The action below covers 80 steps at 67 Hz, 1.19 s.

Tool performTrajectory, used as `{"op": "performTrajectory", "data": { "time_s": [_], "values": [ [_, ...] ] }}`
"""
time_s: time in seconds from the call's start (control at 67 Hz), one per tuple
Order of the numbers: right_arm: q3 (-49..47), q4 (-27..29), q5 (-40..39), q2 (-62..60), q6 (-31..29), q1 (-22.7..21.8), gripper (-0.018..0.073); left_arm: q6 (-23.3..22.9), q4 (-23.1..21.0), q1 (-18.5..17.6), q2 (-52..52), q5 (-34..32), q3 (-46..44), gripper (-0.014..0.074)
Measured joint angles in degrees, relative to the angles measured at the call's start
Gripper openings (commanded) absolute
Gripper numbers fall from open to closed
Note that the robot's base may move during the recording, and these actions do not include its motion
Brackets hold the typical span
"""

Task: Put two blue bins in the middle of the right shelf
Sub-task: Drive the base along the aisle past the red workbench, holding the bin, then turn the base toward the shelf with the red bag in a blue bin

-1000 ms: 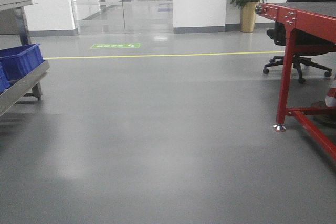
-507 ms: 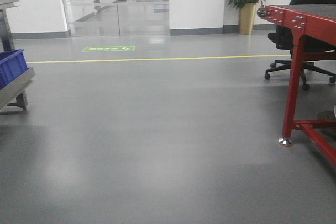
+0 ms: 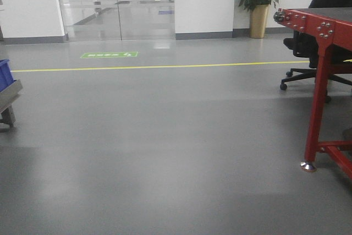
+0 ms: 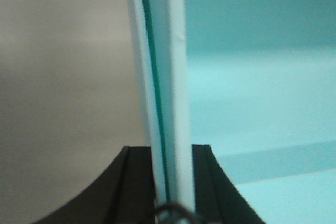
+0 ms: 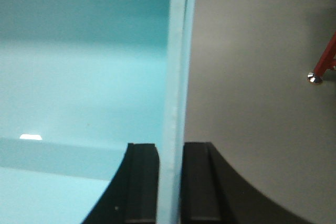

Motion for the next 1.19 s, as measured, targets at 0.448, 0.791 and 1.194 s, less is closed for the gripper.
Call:
{"op": "performTrajectory", "data": {
  "time_s": [0.448,0.791,1.194],
  "values": [
    [0.0,0.0,0.0,0.0,0.0,0.0,-0.0162,0.0,0.0,0.0,0.0,0.0,0.0,-0.0111],
    [0.0,0.0,0.0,0.0,0.0,0.0,-0.0162,0.0,0.0,0.0,0.1,-0.12,0.0,-0.0111],
    [0.0,0.0,0.0,0.0,0.0,0.0,-0.0162,0.0,0.0,0.0,0.1,-0.12,0.0,-0.0111]
  ]
}}
